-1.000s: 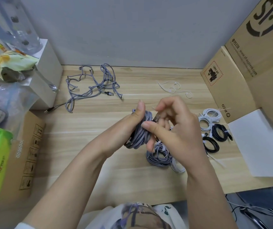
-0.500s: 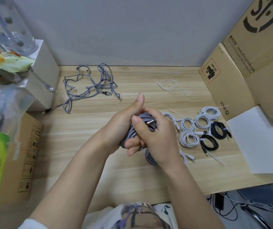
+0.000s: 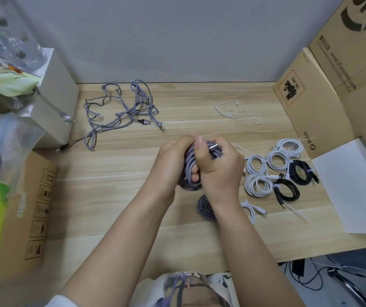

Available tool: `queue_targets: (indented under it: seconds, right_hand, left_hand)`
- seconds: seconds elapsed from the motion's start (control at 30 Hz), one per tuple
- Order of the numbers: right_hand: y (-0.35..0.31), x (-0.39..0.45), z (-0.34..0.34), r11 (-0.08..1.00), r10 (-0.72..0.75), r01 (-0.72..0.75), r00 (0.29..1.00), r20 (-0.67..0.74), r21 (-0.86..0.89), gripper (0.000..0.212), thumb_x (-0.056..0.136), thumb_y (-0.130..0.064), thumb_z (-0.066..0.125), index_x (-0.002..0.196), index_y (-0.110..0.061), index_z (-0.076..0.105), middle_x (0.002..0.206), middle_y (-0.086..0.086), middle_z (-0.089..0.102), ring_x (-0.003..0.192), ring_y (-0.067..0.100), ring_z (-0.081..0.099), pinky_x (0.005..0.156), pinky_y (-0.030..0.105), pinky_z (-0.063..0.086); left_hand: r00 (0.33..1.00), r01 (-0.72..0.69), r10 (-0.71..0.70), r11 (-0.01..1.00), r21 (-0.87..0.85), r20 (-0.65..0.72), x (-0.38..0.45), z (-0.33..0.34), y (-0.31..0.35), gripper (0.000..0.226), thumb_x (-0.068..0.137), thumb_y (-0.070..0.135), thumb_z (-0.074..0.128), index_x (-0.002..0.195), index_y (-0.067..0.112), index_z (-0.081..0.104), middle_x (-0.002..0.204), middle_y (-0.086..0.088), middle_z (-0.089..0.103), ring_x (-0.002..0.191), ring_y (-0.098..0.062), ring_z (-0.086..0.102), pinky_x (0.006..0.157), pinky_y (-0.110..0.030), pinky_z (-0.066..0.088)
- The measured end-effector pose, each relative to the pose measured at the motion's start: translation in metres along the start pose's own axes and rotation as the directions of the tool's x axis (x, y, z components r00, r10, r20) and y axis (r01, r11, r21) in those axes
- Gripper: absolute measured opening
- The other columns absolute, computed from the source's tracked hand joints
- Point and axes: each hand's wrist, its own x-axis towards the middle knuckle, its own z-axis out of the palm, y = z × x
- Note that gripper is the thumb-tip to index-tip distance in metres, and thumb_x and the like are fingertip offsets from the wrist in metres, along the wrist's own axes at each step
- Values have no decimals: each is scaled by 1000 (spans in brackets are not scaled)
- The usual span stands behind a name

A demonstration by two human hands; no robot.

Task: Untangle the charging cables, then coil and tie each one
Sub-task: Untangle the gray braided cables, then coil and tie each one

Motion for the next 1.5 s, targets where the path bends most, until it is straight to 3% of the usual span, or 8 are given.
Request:
queue_targets:
  seconds: [0.17,0.37,0.63,0.7,0.8,0.93,1.2,1.5]
  right_hand:
    - [6,26,4,924,276,-286,958,75,255,45,67,-63,54,45,-24,48,40,-9,44,43,11,41,52,26,35]
    - [19,51,11,760,390,-464,886,253,455,43,56,-60,56,51,-20,42,44,-7,42,41,12,39,43,21,31]
    - [46,119,9,864,262,-465,742,617,193,53,97,-52,32,72,-12,57,58,-4,59,53,10,56,57,24,41]
    - [65,146,15,891,325,-445,765,556,90,49,97,-54,29,82,-18,59,70,-7,59,66,8,55,66,26,41]
    - [115,192,15,896,440,-444,876,196,-25,14,95,-38,49,90,-27,55,78,-12,55,72,9,54,68,25,41]
    - [169,229,-8,753,548,-575,817,-178,-320,21,95,-23,42,113,-23,52,100,-6,54,91,21,52,76,25,35]
    - [202,242,-10,570,503,-492,842,-193,-658,27,93,-17,42,107,-5,62,118,18,60,109,38,55,86,35,44]
    - [200,219,-14,658,493,-560,826,-275,-504,31,88,-2,46,115,-12,57,123,12,58,112,33,55,89,30,42]
  left_hand:
    - [934,-103,118,993,-63,336,9,-13,-4,3,72,15,65,71,16,62,63,0,59,61,-12,55,63,-22,44]
    - [958,-203,174,973,112,230,28,-5,-2,24,72,17,66,93,10,55,65,4,60,61,-8,53,56,-15,41]
    - [972,-229,221,965,128,77,76,5,-2,5,79,9,49,81,13,45,52,9,51,50,-4,46,52,-11,38]
    - [978,-210,207,970,123,37,86,2,-7,12,84,3,51,80,12,44,51,9,52,49,-4,45,52,-11,38]
    - [983,-185,185,972,146,14,97,-3,-12,18,89,-2,49,80,12,44,52,9,51,50,-5,45,52,-10,38]
    - [988,-151,154,979,135,-11,108,-7,-16,18,90,-4,48,81,12,45,51,10,50,50,-5,44,52,-10,39]
    - [991,-130,134,979,157,-16,113,-6,-21,17,89,-3,50,81,11,45,50,8,52,50,-3,47,52,-8,38]
    - [992,-120,126,981,155,-28,94,-9,-20,17,92,-5,46,84,10,47,53,8,52,53,-5,48,57,-15,42]
